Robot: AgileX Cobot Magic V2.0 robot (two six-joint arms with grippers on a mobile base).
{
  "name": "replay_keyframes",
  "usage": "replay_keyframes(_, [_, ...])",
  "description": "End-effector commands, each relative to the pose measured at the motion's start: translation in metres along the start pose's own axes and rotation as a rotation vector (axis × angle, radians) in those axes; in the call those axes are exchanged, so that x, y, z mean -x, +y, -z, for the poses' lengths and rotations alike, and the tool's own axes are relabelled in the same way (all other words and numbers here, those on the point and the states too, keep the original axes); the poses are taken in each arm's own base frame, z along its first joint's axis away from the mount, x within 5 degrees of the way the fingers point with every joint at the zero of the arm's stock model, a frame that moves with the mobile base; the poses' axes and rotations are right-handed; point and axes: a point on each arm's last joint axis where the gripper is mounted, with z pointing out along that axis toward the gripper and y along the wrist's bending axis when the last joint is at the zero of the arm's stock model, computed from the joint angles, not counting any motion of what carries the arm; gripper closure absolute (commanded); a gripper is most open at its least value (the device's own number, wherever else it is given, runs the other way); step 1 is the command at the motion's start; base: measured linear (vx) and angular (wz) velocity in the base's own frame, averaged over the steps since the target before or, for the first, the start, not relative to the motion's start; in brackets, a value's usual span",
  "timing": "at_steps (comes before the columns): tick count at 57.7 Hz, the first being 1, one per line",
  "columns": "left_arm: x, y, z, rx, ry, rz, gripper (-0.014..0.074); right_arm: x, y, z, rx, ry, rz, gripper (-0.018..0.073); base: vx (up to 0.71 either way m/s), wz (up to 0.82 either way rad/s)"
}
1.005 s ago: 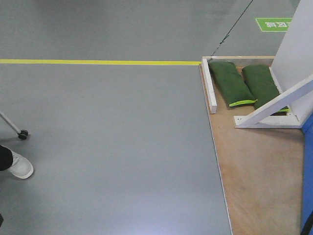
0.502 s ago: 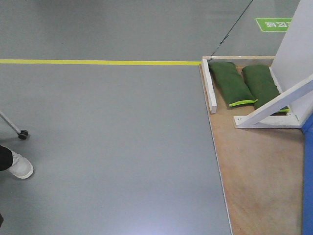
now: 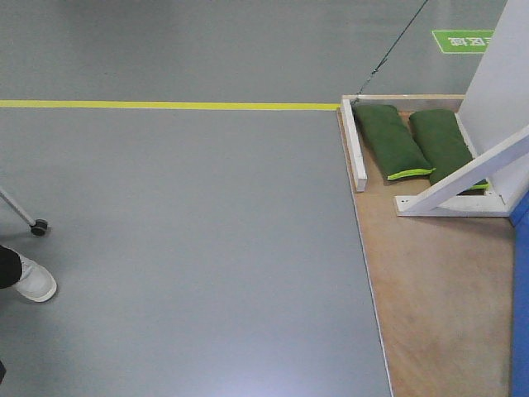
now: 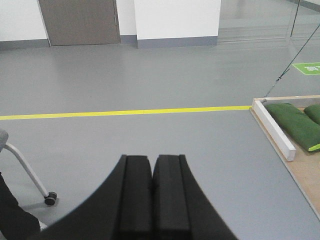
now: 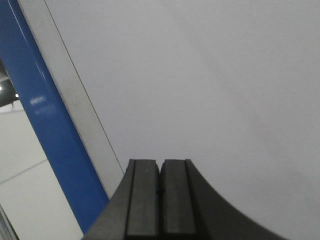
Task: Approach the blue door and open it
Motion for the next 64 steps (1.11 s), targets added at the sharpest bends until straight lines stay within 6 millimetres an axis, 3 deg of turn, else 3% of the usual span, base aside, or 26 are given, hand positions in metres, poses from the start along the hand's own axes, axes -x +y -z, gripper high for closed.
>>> replay_keyframes(1, [0.017, 0.0, 0.004, -0.007, -0.123, 0.008, 0.0524, 0.02, 0.01, 0.008, 0.031, -0.046, 0.011, 0.0547, 0.0, 0.0])
replay_keyframes(30, [0.017, 0.0, 0.004, -0.007, -0.123, 0.008, 0.0524, -0.007, 0.07, 0.018, 0.212, 0.095, -0.059, 0.0547, 0.0, 0.0])
replay_keyframes(64, [0.017, 0.0, 0.004, -0.007, -0.123, 0.008, 0.0524, 0.011, 0.081, 0.041, 0.255, 0.148, -0.106, 0.0547, 0.0, 0.0])
